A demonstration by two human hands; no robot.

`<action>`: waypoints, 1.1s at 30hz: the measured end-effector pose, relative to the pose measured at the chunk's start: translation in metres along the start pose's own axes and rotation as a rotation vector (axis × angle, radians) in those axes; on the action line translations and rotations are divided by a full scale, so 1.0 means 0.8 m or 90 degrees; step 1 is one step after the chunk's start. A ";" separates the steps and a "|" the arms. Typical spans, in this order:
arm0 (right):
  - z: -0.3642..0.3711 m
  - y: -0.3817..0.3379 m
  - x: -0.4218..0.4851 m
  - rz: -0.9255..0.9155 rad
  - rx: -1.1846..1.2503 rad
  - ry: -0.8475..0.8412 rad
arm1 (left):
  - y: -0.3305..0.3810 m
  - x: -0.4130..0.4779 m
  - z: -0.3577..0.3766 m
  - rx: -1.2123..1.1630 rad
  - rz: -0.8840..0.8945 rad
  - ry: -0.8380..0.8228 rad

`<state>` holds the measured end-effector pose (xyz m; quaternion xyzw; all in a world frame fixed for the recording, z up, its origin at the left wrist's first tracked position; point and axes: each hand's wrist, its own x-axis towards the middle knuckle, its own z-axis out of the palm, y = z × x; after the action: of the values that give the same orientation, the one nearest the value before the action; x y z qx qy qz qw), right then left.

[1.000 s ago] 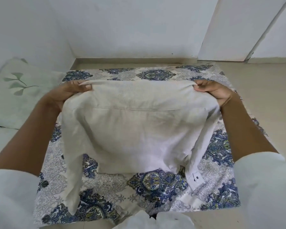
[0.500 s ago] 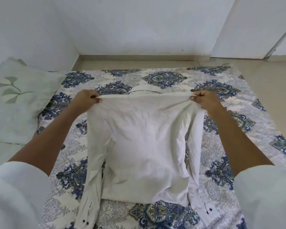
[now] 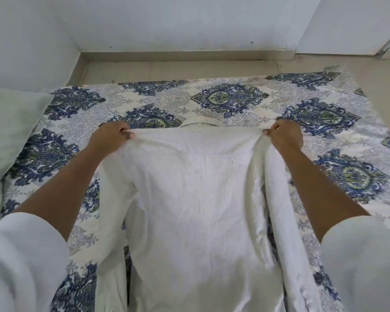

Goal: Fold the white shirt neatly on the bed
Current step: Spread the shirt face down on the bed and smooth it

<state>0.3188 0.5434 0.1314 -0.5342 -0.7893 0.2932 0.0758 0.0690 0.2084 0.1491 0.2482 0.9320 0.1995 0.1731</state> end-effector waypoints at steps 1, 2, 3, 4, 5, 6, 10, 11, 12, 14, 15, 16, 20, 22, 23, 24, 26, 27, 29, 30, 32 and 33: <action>0.015 0.001 0.014 0.037 0.041 0.009 | -0.007 0.016 0.008 -0.018 -0.006 -0.002; 0.033 0.002 0.030 0.079 0.095 0.011 | -0.014 0.032 0.017 -0.072 -0.015 -0.004; 0.051 0.005 0.045 0.116 0.145 0.009 | -0.023 0.048 0.027 -0.131 -0.036 0.001; 0.069 0.008 0.058 0.139 0.183 0.001 | -0.032 0.063 0.039 -0.171 -0.056 0.012; 0.087 0.011 0.070 0.147 0.209 -0.007 | -0.042 0.077 0.053 -0.190 -0.075 0.023; 0.102 0.012 0.077 0.144 0.223 -0.010 | -0.051 0.089 0.067 -0.198 -0.087 0.035; 0.165 0.030 0.108 0.098 0.173 0.016 | -0.084 0.140 0.131 -0.150 -0.123 0.073; 0.175 0.036 0.114 0.088 0.150 0.023 | -0.088 0.147 0.143 -0.132 -0.127 0.077; 0.186 0.041 0.122 0.080 0.131 0.025 | -0.092 0.156 0.156 -0.113 -0.129 0.082; 0.204 0.050 0.134 0.060 0.112 0.017 | -0.101 0.172 0.178 -0.076 -0.126 0.088; 0.213 0.055 0.138 0.046 0.093 0.008 | -0.106 0.179 0.187 -0.063 -0.127 0.084; 0.220 0.059 0.139 0.033 0.071 0.001 | -0.110 0.184 0.194 -0.054 -0.130 0.079; 0.249 0.076 0.144 -0.016 -0.011 -0.018 | -0.129 0.196 0.224 -0.022 -0.149 0.038; 0.257 0.082 0.144 -0.040 -0.046 -0.028 | -0.131 0.193 0.234 0.016 -0.153 0.008; 0.261 0.081 0.144 -0.052 -0.054 -0.033 | -0.131 0.193 0.238 0.019 -0.149 -0.002; 0.263 0.078 0.143 -0.066 -0.065 -0.042 | -0.129 0.194 0.240 0.016 -0.142 -0.007; 0.268 0.067 0.139 -0.110 -0.115 -0.046 | -0.119 0.198 0.242 -0.009 -0.103 -0.028; 0.271 0.059 0.137 -0.132 -0.144 -0.044 | -0.112 0.201 0.242 -0.033 -0.079 -0.045; 0.276 0.044 0.137 -0.144 -0.165 -0.047 | -0.095 0.205 0.240 -0.081 -0.043 -0.085; 0.278 0.038 0.140 -0.136 -0.164 -0.047 | -0.088 0.207 0.239 -0.074 -0.030 -0.089; 0.282 0.026 0.149 -0.113 -0.158 -0.036 | -0.077 0.211 0.237 -0.028 -0.036 -0.051; 0.283 0.020 0.155 -0.103 -0.144 -0.029 | -0.076 0.213 0.238 -0.015 -0.048 -0.021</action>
<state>0.1821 0.5709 -0.0861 -0.4670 -0.8593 0.2074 0.0208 -0.0140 0.3053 -0.0805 0.2140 0.9354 0.1995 0.1985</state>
